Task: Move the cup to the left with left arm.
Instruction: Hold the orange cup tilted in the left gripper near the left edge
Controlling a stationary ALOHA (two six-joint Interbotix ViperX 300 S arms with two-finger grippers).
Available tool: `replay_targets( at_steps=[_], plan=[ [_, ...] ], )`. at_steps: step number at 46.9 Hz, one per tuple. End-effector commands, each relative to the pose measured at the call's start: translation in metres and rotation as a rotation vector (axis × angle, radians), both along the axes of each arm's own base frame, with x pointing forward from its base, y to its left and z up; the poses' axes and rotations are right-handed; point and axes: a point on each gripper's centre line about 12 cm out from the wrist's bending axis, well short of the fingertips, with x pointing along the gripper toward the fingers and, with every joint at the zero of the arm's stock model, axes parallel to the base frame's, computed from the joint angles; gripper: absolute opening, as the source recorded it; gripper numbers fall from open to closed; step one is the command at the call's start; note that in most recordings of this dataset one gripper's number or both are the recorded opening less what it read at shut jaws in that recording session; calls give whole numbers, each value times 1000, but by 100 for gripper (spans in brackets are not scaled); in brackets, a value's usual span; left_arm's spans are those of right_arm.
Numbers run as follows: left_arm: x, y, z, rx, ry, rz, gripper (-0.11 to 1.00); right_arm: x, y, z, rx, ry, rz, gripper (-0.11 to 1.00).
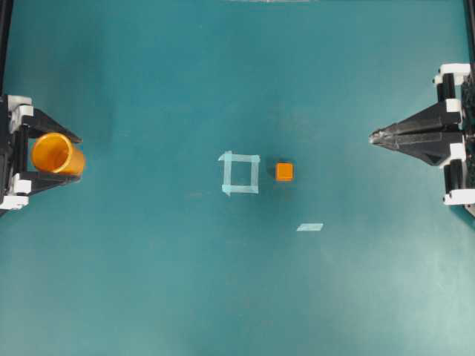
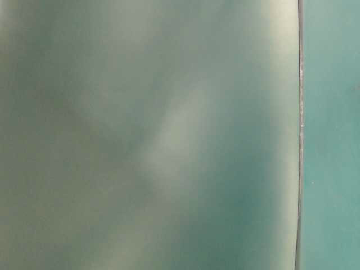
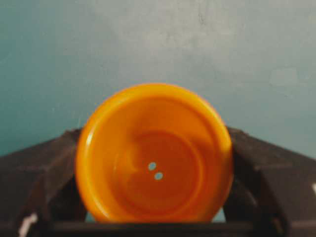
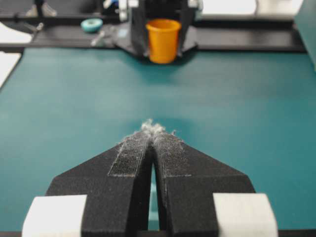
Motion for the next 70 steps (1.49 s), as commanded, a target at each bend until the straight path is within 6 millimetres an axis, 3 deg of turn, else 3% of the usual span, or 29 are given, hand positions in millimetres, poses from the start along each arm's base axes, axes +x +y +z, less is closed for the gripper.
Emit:
replay_targets(
  at_steps=[1, 30, 70],
  plan=[
    [2, 0, 2, 5, -6, -3, 67, 3, 0, 12, 1, -31, -2, 0],
    [26, -16, -27, 45, 203, -125, 67, 3, 0, 14, 3, -34, -2, 0],
    [15, -16, -14, 48, 98, -122, 67, 3, 0, 11, 3, -20, -2, 0]
  ],
)
